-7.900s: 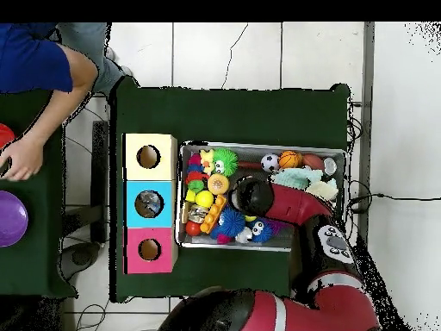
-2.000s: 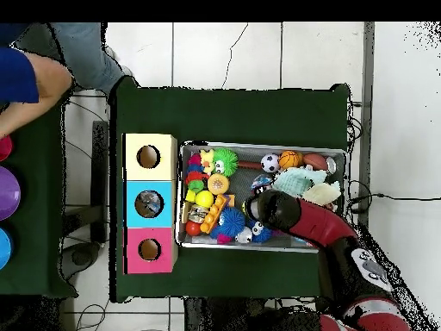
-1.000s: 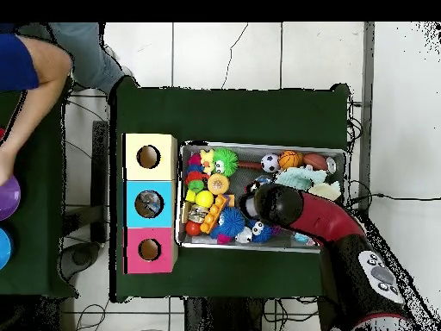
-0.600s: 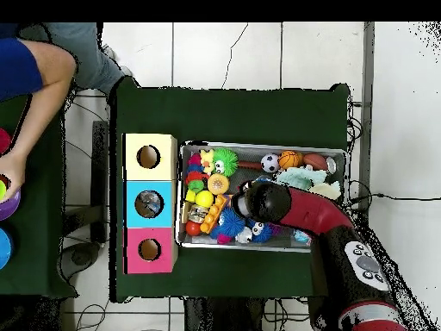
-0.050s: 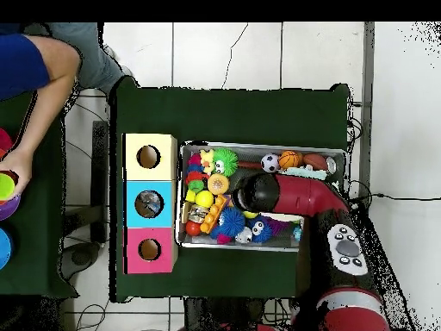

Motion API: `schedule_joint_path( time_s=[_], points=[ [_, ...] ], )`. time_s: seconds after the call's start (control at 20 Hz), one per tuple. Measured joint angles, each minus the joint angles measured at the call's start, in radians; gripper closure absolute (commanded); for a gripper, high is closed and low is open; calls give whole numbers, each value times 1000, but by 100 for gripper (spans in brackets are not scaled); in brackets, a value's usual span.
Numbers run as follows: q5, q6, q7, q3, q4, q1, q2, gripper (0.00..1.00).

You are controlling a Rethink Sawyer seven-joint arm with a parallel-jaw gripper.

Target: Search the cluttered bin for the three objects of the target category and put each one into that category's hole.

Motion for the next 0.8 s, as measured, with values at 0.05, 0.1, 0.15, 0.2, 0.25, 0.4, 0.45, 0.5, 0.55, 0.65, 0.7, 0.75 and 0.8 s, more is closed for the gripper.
schedule_joint_path(
  time_s=[0.05, 0.1, 0.15, 0.2, 0.25, 0.4, 0.45, 0.5, 0.55, 0.65, 0.7, 0.75, 0.8],
  points=[
    [-12, 16, 0, -11, -22, 13, 2, 0],
    [-17, 24, 0, -15, -32, 17, 3, 0],
    [-20, 33, 0, -20, -46, 23, 4, 0],
    [-26, 47, 0, -26, -66, 29, 5, 0],
    [-28, 56, 0, -30, -78, 32, 5, 0],
    [-32, 99, 0, -38, -135, 35, 6, 0],
    [-33, 104, 0, -39, -146, 35, 7, 0],
    [-33, 110, 0, -39, -158, 35, 8, 0],
    [-33, 110, 0, -39, -165, 35, 9, 0],
    [-31, 110, 0, -39, -182, 33, 14, 0],
    [-30, 110, 0, -39, -186, 33, 16, 0],
    [-28, 110, 0, -38, -189, 32, 18, 0],
    [-23, 110, 0, -38, -195, 29, 23, 0]
  ],
)
